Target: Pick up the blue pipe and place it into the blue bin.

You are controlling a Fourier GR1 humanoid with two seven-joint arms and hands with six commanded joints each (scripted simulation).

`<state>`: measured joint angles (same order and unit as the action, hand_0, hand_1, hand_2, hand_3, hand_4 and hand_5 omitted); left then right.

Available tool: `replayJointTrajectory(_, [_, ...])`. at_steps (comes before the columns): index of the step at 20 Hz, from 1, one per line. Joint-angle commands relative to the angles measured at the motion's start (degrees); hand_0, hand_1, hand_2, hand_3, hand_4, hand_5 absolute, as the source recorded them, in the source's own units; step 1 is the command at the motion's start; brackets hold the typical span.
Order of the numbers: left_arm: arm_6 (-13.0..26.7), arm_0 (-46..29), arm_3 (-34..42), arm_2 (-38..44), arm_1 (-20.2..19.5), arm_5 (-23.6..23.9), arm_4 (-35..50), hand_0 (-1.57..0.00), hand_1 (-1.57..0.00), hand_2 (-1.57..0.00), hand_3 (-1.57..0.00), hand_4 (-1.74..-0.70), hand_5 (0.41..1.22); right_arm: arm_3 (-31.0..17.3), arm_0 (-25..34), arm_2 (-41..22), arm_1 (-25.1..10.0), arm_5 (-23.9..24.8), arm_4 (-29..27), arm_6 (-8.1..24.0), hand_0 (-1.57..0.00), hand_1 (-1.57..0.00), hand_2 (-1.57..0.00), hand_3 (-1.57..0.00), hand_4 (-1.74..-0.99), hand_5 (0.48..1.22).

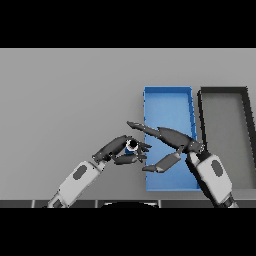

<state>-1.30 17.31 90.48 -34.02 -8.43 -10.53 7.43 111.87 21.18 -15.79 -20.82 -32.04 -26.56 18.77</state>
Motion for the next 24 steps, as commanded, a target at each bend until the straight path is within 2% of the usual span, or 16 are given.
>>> replayJointTrajectory(1, [-0.3,-0.1,-0.4,0.4,-0.3,-0.3,0.2,-1.57,-1.57,-1.57,-1.49,-1.63,1.221,-1.1,1.7,-1.3,1.3,-0.4,1.4,0.3,0.0,0.0,0.0,0.0,-1.27,0.51])
replayJointTrajectory(6, [-1.2,-0.2,-1.0,0.2,0.1,-1.5,-0.7,-1.57,-1.57,-1.57,-1.54,-1.51,1.221,-5.0,6.4,-4.9,5.9,-0.2,4.5,2.7,0.0,0.0,0.0,0.0,-1.218,0.509])
replayJointTrajectory(7, [-0.4,-0.2,-0.3,0.5,0.3,-1.3,-0.7,-1.57,-1.57,-1.57,-1.55,-1.5,1.221,-6.2,7.3,-5.1,6.6,-0.7,5.2,1.7,0.0,0.0,0.0,0.0,-1.208,0.506])
replayJointTrajectory(8, [-1.9,0.0,-1.5,0.7,0.3,-1.5,-1.6,-1.57,-1.57,-1.57,-1.55,-1.49,1.221,-6.8,8.5,-5.2,7.2,-0.3,4.4,3.5,0.0,0.0,0.0,0.0,-1.206,0.503])
replayJointTrajectory(9, [-1.5,-0.6,-1.3,1.0,-0.1,-1.9,-1.3,-1.57,-1.57,-1.57,-1.56,-1.47,1.221,-7.6,9.6,-5.5,7.8,-0.5,3.7,5.0,0.0,0.0,-0.01,0.0,-1.21,0.498])
replayJointTrajectory(10, [0.2,-0.7,-0.8,0.9,0.1,-1.8,-1.2,-1.57,-1.57,-1.57,-1.56,-1.52,1.221,-8.3,10.6,-5.5,8.4,-0.7,2.9,5.4,-0.02,-0.03,-0.05,-0.03,-1.236,0.493])
replayJointTrajectory(11, [-0.3,0.3,-1.6,1.3,0.8,-1.9,-1.3,-1.57,-1.57,-1.57,-1.28,-1.57,1.221,-9.3,11.9,-6.1,9.2,-0.9,3.4,5.2,-0.11,-0.14,-0.16,-0.12,-1.291,0.483])
replayJointTrajectory(12, [1.5,0.6,-1.2,0.7,0.6,-0.7,-3.4,-1.57,-1.57,-1.57,-1.19,-1.6,1.221,-10.3,12.6,-6.1,9.4,-1.5,3.9,4.7,-0.26,-0.3,-0.31,-0.25,-1.348,0.477])
replayJointTrajectory(13, [2.3,1.0,-0.8,-0.1,-0.9,-0.5,-5.1,-1.57,-1.53,-1.57,-1.12,-1.63,1.221,-10.4,12.9,-6.4,9.4,-2.7,3.8,4.6,-0.47,-0.49,-0.49,-0.52,-1.365,0.477])
replayJointTrajectory(14, [3.9,0.2,0.7,-0.4,-0.9,0.3,-5.2,-1.57,-1.54,-1.57,-1.12,-1.65,1.221,-11.1,13.5,-6.5,9.5,-3.1,3.5,3.5,-0.69,-0.7,-0.71,-0.66,-1.433,0.486])
replayJointTrajectory(16, [1.8,-0.5,0.7,-0.2,-0.8,0.2,-5.0,-1.57,-1.55,-1.57,-1.28,-1.68,1.221,-12.1,14.2,-7.0,10.4,-2.7,2.1,2.6,-1.01,-1.02,-1.02,-0.88,-1.527,0.57])
replayJointTrajectory(17, [1.3,-0.5,0.6,0.4,-0.4,-0.9,-3.7,-1.57,-1.55,-1.57,-1.34,-1.69,1.221,-12.3,14.6,-6.8,10.6,-2.2,0.7,3.1,-1.12,-1.13,-1.13,-1.02,-1.498,0.638])
replayJointTrajectory(18, [1.4,-0.4,0.4,0.9,0.7,-1.2,-3.0,-1.57,-1.56,-1.57,-1.39,-1.7,1.221,-12.2,14.3,-7.1,10.9,-1.5,0.2,1.9,-1.21,-1.22,-1.22,-1.13,-1.474,0.755])
replayJointTrajectory(19, [-0.4,-1.1,0.0,1.1,1.2,-2.0,-2.6,-1.57,-1.56,-1.57,-1.42,-1.71,1.221,-11.7,13.8,-7.5,10.9,-1.4,0.9,0.6,-1.28,-1.29,-1.29,-1.22,-1.457,0.848])
replayJointTrajectory(21, [-0.2,-1.6,0.0,2.0,1.4,-2.6,-2.4,-1.57,-1.56,-1.57,-1.48,-1.72,1.221,-11.7,14.3,-8.5,10.6,-1.6,3.9,-1.3,-1.39,-1.39,-1.39,-1.34,-1.438,0.982])
replayJointTrajectory(24, [0.3,-1.7,0.1,2.0,1.5,-2.6,-3.7,-1.57,-1.57,-1.57,-1.52,-1.73,1.221,-11.3,13.7,-9.6,10.0,-2.4,6.1,-4.5,-1.48,-1.48,-1.48,-1.45,-1.445,1.099])
